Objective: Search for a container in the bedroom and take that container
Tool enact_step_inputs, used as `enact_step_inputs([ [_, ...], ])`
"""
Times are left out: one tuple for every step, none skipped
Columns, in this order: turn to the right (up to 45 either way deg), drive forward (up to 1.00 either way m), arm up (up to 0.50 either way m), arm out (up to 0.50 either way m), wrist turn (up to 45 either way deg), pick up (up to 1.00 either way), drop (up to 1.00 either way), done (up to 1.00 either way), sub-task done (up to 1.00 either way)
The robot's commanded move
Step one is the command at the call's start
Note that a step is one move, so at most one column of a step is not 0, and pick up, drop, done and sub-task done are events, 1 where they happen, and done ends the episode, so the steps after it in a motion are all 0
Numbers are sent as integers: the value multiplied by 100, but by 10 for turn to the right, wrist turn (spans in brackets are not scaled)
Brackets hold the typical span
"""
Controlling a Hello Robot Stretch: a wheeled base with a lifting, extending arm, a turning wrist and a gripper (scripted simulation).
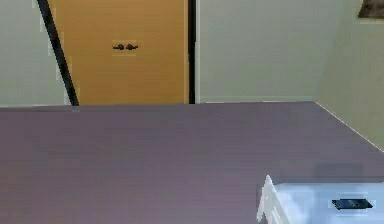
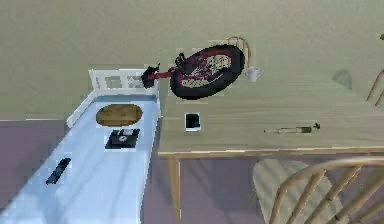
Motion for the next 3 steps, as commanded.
enact_step_inputs([
  [0, 100, 0, 0, 0, 0, 0, 0, 0],
  [60, 0, 0, 0, 0, 0, 0, 0, 0],
  [0, 30, 0, 0, 0, 0, 0, 0, 0],
])
